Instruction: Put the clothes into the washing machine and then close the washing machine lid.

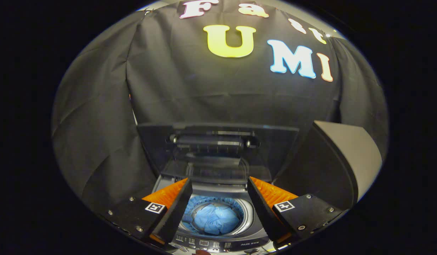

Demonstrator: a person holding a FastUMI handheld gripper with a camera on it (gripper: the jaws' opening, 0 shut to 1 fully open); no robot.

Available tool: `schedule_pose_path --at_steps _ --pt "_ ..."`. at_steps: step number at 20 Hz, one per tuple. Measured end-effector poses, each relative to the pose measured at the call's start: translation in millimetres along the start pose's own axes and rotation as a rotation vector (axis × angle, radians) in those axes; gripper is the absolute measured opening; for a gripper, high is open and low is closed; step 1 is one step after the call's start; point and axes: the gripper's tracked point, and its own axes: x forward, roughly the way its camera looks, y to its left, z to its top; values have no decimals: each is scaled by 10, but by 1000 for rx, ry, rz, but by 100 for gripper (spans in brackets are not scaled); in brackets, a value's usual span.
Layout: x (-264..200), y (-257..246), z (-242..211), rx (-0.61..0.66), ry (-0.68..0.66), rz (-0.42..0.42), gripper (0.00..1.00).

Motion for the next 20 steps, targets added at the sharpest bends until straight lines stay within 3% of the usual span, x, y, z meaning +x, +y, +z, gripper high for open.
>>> schedule_pose_path --at_steps 7,20 --pt "187 -42 801 -9 -78 -22 96" --pt "1094 84 960 -40 -1 -13 96"
